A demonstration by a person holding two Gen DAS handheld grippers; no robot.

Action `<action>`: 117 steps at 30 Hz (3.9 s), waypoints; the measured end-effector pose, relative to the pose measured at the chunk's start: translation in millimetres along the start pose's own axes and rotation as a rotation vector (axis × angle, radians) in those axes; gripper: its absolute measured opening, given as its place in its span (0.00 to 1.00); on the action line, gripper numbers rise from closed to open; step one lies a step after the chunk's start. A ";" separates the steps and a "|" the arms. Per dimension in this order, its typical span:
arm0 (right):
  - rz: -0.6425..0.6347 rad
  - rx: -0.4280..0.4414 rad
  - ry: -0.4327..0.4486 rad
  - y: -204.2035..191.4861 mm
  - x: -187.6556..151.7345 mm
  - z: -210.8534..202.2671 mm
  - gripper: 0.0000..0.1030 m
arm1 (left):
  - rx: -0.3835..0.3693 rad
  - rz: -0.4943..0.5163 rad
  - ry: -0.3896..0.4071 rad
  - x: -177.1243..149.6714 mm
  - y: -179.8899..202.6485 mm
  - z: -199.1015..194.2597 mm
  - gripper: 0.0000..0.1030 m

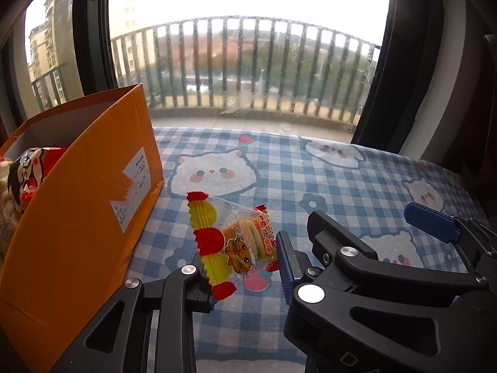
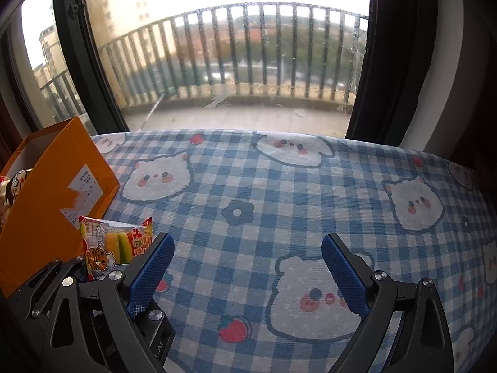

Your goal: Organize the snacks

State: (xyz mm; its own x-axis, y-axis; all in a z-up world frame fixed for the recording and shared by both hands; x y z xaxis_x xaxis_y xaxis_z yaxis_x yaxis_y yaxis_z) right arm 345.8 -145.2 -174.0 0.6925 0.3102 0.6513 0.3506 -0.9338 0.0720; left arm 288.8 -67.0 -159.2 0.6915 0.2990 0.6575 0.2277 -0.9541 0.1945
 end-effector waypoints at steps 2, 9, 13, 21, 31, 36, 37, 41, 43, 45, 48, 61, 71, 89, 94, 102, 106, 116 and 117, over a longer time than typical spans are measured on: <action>-0.023 0.012 0.017 -3.5 1.9 -9.6 0.95 | -0.010 0.001 0.022 0.9 0.0 -8.8 0.26; -0.089 0.034 0.078 -15.3 6.9 -34.3 0.95 | -0.022 -0.001 0.054 0.0 -3.7 -28.4 0.18; -0.112 0.050 0.087 -21.0 6.3 -37.5 0.95 | -0.020 0.017 0.051 -2.7 -3.1 -29.9 0.16; -0.135 0.033 0.054 -18.4 1.8 -33.0 0.95 | 0.026 0.042 0.039 -5.5 -3.3 -17.9 0.53; -0.014 -0.049 0.039 -0.5 2.5 -5.5 0.95 | 0.064 0.069 -0.007 4.9 3.0 23.3 0.66; 0.016 -0.059 0.026 8.1 -2.3 8.8 0.95 | 0.059 0.088 -0.035 2.0 3.6 41.6 0.66; 0.015 -0.063 0.018 8.6 -3.1 11.0 0.95 | 0.058 0.080 -0.045 1.7 2.1 45.0 0.63; 0.011 -0.070 -0.006 5.2 -5.6 20.9 0.95 | 0.051 0.053 -0.058 0.6 -6.1 53.3 0.44; 0.017 -0.057 -0.011 3.6 -6.3 24.6 0.95 | 0.038 0.041 -0.070 1.6 -7.6 53.7 0.38; 0.033 -0.030 -0.010 2.7 -5.5 25.9 0.95 | 0.043 0.038 -0.072 1.0 -8.7 52.9 0.33; 0.024 -0.025 -0.014 -0.3 -4.8 26.2 0.95 | 0.047 0.038 -0.077 -0.5 -9.7 49.5 0.30; -0.069 0.036 0.019 -15.6 6.4 -19.4 0.95 | -0.010 0.107 0.023 2.6 2.5 -24.9 0.29; -0.103 -0.001 0.172 -25.4 16.1 -95.6 0.95 | -0.067 0.170 0.136 8.8 4.3 -94.3 0.29; -0.069 -0.018 0.338 -96.7 25.1 -162.2 0.98 | -0.087 0.074 0.275 18.1 -77.8 -164.1 0.29; -0.066 0.022 0.377 -127.4 27.0 -162.5 0.98 | -0.058 0.066 0.310 15.6 -102.6 -169.1 0.29; -0.063 -0.009 0.366 -159.8 26.2 -145.2 0.98 | -0.057 0.038 0.285 13.4 -130.6 -151.4 0.29; -0.031 0.008 0.331 -168.9 22.4 -128.5 0.98 | -0.043 0.016 0.266 14.7 -140.7 -138.0 0.30; -0.002 -0.014 0.288 -179.8 19.3 -95.8 0.98 | -0.089 -0.044 0.153 12.5 -150.5 -104.7 0.39; 0.001 -0.013 0.282 -179.6 18.9 -93.3 0.98 | -0.097 -0.043 0.139 12.3 -149.6 -102.8 0.43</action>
State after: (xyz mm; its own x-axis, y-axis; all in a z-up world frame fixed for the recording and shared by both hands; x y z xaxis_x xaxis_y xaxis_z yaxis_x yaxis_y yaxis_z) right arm 237.2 11.7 -104.2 0.4897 0.2494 0.8355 0.3404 -0.9368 0.0802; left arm 192.8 77.9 -105.4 0.5793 0.3408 0.7405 0.1827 -0.9396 0.2895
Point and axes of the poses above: each gripper's, at about its wrist camera, not at the fingertips, and z roughly the way its jaws point, y to its right, x to its top, the point moved 3 cm from there along z, roughly the way its jaws point, and after that the axes turned 11 degrees about -z, right-handed, at the moved point
